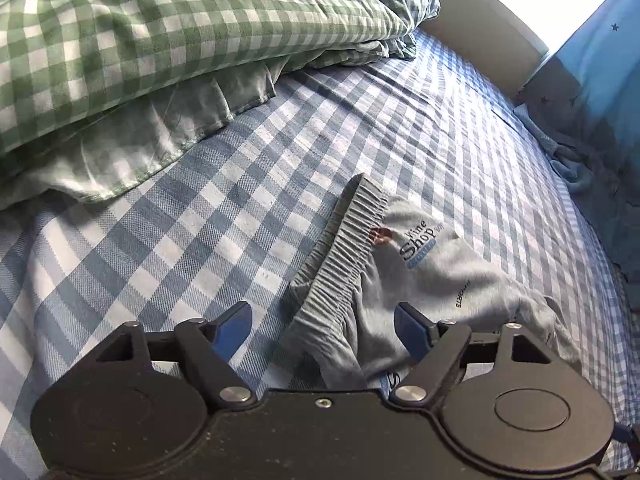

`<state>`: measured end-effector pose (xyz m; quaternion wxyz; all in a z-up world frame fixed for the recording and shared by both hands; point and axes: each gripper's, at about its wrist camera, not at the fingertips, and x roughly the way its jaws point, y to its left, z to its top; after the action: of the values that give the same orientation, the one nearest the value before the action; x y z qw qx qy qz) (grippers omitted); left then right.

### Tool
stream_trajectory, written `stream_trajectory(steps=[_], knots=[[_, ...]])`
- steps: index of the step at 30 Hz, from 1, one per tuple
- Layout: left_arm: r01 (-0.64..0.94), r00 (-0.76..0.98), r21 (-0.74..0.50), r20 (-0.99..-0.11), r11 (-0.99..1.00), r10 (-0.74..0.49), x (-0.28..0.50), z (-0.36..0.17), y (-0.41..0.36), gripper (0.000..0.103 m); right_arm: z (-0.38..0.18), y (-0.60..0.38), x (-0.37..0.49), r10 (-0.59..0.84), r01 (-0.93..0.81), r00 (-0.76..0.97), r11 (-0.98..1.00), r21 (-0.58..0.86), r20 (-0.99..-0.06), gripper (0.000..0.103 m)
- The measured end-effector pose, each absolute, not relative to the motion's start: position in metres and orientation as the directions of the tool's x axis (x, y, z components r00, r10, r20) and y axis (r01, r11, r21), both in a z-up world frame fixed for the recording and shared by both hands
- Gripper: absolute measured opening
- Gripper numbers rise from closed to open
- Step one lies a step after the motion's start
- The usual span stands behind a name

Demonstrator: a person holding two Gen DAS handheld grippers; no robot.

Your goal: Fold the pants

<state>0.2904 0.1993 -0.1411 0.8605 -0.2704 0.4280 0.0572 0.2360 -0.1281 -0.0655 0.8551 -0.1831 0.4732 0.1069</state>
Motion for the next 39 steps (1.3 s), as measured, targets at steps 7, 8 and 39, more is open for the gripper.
stream_trajectory(steps=[7,8,39], knots=[[-0.35,0.625,-0.464,-0.763,0.814,-0.166,0.31,-0.151,0.211,0.06,-0.083,-0.125,0.223,-0.035,-0.298,0.472,0.934,-0.197,-0.881,0.103],[-0.363,0.618,-0.455,-0.77,0.813,-0.155,0.311,-0.151,0.211,0.052,-0.085,-0.123,0.223,-0.034,-0.29,0.468,0.938,-0.19,-0.883,0.103],[0.322,0.659,-0.253,-0.632,0.912,-0.408,0.289,0.037,-0.068,0.008,-0.038,-0.275,0.174,-0.021,-0.088,0.597,0.992,-0.091,-0.802,0.103]])
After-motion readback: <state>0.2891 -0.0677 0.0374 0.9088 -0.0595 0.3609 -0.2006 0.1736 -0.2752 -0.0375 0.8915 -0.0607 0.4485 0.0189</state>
